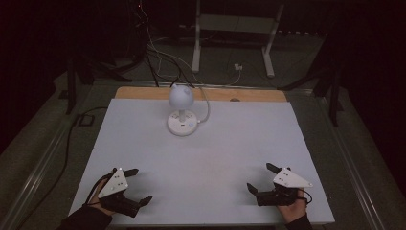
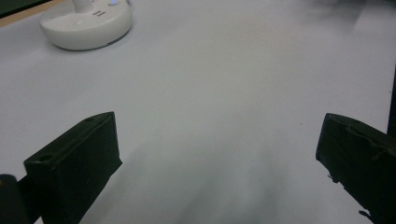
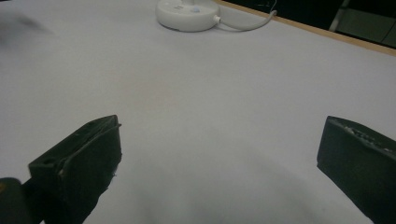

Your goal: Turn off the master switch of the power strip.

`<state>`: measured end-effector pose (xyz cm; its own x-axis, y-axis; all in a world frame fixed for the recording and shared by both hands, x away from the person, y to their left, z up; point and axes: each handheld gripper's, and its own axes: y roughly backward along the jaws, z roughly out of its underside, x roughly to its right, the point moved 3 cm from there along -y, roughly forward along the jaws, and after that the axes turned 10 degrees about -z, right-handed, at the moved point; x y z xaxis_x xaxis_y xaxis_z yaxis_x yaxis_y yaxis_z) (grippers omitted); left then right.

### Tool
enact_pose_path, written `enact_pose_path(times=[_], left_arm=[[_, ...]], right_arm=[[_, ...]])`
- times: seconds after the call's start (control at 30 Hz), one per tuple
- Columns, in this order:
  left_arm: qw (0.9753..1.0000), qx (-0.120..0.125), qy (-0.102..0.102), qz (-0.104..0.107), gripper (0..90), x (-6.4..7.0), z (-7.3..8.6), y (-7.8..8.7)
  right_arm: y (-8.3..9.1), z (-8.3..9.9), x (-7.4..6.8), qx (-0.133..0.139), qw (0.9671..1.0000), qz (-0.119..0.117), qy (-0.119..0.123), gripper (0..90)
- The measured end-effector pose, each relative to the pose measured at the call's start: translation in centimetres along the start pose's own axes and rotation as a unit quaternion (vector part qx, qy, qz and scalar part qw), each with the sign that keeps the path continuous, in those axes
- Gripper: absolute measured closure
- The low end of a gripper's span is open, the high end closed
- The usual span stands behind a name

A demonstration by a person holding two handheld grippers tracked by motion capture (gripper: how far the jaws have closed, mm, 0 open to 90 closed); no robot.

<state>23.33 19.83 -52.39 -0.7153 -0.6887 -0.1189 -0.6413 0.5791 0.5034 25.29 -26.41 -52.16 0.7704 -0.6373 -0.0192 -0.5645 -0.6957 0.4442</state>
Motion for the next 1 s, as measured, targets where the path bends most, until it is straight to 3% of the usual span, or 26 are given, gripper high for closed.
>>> enact_pose_path(times=[0.17,0.37,0.6,0.83,0.9,1.0], left_arm=[[0.9999,-0.009,-0.007,0.005,0.1,0.2,0.0,-0.2],[0.9996,-0.021,-0.010,0.014,0.1,0.5,-0.1,-0.6],[0.9986,-0.039,-0.018,0.032,0.1,1.2,-0.3,-0.8],[0.9987,-0.034,-0.022,0.032,0.1,1.2,-1.0,-0.5],[0.9978,-0.045,-0.037,0.032,0.1,1.2,-1.1,-0.5],[0.9978,-0.046,-0.032,0.035,0.1,1.0,-1.6,-0.4]], right_arm=[[-0.3,0.1,-0.3,-0.006,1.0000,-0.004,-0.002,0.0],[-0.6,-0.1,-0.9,0.014,0.9999,-0.007,0.000,0.0],[-0.9,-0.3,-1.2,0.001,1.0000,-0.007,0.005,0.0],[-0.7,-0.4,-1.2,0.006,1.0000,-0.002,0.002,0.0],[-0.6,-0.5,-1.2,0.010,0.9999,-0.003,0.000,0.0],[-0.5,-0.5,-1.2,0.010,0.9999,-0.005,0.001,0.0]])
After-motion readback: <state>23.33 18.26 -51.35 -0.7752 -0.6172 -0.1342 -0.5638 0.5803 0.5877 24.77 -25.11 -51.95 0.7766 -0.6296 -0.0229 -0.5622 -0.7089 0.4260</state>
